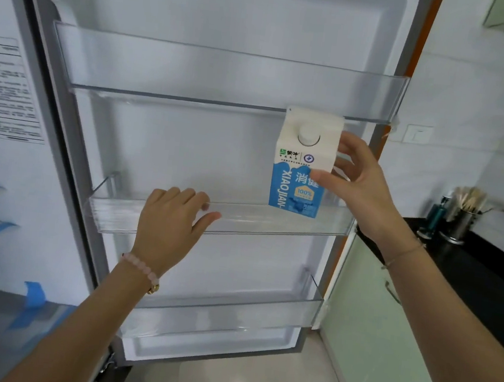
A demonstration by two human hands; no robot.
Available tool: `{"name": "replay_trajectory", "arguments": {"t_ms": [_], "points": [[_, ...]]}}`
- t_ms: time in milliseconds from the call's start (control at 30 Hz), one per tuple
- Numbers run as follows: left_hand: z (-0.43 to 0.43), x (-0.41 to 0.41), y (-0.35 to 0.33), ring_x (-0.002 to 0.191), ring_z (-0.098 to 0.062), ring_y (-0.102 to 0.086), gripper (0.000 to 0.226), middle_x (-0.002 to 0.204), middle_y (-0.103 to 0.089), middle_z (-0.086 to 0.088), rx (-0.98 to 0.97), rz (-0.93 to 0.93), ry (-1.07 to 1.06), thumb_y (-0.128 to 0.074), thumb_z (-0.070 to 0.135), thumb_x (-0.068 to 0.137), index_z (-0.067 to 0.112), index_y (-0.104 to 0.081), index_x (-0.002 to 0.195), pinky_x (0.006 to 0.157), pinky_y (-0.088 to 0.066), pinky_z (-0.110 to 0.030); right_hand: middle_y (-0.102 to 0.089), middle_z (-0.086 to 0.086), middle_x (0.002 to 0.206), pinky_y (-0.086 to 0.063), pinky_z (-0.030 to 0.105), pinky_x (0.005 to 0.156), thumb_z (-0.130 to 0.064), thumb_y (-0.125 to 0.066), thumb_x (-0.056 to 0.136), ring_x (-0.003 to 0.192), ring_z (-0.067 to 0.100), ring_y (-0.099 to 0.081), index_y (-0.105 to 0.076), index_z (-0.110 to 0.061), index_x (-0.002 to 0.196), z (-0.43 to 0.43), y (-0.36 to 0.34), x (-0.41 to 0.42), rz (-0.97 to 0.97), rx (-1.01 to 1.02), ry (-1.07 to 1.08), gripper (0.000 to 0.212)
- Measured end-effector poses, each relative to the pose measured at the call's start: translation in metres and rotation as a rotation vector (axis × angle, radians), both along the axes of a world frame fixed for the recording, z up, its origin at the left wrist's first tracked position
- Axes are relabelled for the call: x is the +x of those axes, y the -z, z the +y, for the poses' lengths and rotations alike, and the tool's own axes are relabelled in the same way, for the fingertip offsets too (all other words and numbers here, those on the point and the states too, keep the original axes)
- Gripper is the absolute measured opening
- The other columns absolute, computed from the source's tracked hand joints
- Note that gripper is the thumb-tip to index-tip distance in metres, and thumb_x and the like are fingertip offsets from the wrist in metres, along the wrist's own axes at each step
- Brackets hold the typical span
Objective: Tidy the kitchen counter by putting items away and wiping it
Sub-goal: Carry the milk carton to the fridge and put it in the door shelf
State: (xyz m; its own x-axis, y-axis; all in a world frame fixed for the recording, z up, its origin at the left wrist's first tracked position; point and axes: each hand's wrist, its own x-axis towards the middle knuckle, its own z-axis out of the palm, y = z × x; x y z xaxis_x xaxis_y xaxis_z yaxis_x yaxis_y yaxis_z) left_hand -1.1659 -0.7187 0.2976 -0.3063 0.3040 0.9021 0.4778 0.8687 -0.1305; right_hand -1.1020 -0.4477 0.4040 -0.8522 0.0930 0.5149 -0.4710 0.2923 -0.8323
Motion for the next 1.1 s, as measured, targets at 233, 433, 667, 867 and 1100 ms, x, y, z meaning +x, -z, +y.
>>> {"name": "replay_trajectory", "arguments": {"t_ms": [233, 433, 667, 867, 1100], "points": [[-0.003, 0.004, -0.001, 0.053, -0.023, -0.064, 0.083, 0.058, -0.068, 0.001, -0.003, -0.005, -0.014, -0.013, 0.063, 0.105, 0.014, -0.073, 0.075, 0.069, -0.039, -0.028, -0.053, -0.003, 0.130, -0.050, 0.031, 0.097, 0.002, -0.071, 0.075, 0.122, 0.018, -0.054, -0.042, -0.021, 0.124, -0.005, -0.001, -0.025, -0.078, 0.022, -0.159, 0.062], [-0.004, 0.006, -0.002, 0.055, -0.021, -0.065, 0.081, 0.060, -0.069, 0.003, -0.001, -0.031, -0.017, -0.015, 0.065, 0.104, 0.016, -0.073, 0.076, 0.070, -0.032, -0.026, -0.058, -0.010, 0.112, -0.051, 0.035, 0.090, -0.007, -0.071, 0.077, 0.112, 0.020, -0.059, -0.043, -0.016, 0.123, -0.004, 0.010, -0.043, -0.257, 0.116, -0.140, 0.054], [-0.005, 0.005, 0.000, 0.055, -0.021, -0.065, 0.080, 0.061, -0.069, 0.004, 0.005, -0.057, -0.022, -0.017, 0.065, 0.104, 0.015, -0.074, 0.078, 0.070, -0.035, -0.030, -0.057, -0.001, 0.127, -0.049, 0.033, 0.097, -0.010, -0.068, 0.080, 0.119, 0.015, -0.054, -0.040, -0.016, 0.130, 0.006, 0.007, -0.053, -0.434, 0.204, -0.221, 0.058], [-0.003, 0.003, 0.001, 0.055, -0.022, -0.066, 0.083, 0.061, -0.071, 0.003, 0.012, -0.053, -0.009, -0.018, 0.066, 0.104, 0.013, -0.079, 0.086, 0.074, -0.042, -0.031, -0.060, -0.004, 0.129, -0.046, 0.038, 0.102, -0.019, -0.062, 0.086, 0.119, 0.015, -0.055, -0.046, -0.022, 0.135, 0.011, 0.006, -0.051, -0.388, 0.356, -0.206, 0.051], [-0.002, 0.005, 0.000, 0.051, -0.023, -0.064, 0.083, 0.058, -0.068, 0.002, 0.019, -0.034, -0.001, -0.018, 0.066, 0.104, 0.012, -0.075, 0.077, 0.072, -0.039, -0.031, -0.060, -0.008, 0.125, -0.048, 0.029, 0.097, -0.026, -0.062, 0.085, 0.110, 0.008, -0.059, -0.048, -0.022, 0.133, 0.039, -0.002, -0.035, -0.246, 0.374, -0.086, 0.050]]}}
